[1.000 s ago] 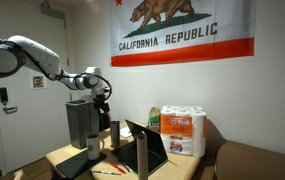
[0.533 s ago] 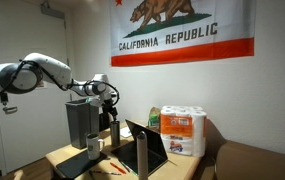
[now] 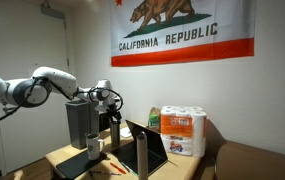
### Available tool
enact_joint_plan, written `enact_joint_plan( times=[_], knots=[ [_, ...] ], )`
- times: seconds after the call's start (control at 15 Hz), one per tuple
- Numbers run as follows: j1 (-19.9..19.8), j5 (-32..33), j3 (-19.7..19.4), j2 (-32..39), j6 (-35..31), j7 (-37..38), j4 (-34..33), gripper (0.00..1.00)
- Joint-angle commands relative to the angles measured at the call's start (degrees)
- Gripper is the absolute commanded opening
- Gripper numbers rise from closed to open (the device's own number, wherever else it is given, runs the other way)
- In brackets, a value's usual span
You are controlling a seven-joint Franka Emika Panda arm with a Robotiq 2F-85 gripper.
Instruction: Move the silver cup to the left of the empty paper towel
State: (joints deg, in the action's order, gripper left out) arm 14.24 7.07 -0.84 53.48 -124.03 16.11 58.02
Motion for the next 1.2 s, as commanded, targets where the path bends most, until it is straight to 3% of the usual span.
enact_joint_plan(
  times=[0.0, 0.47, 0.53, 0.67, 1.13],
  knots=[
    [0.7, 0.5, -1.4, 4.5, 1.3, 1.3, -6.3, 1.00],
    [0.4, -0.1, -1.7, 8.8, 1.7, 1.5, -10.2, 0.99],
    [0.4, -0.1, -1.7, 9.2, 1.8, 1.5, -10.4, 0.74],
    [0.2, 0.2, -1.5, 9.6, 1.7, 1.7, -10.7, 0.72],
    [0.3, 0.3, -1.6, 9.9, 2.2, 3.1, -11.1, 0.18]
  ],
)
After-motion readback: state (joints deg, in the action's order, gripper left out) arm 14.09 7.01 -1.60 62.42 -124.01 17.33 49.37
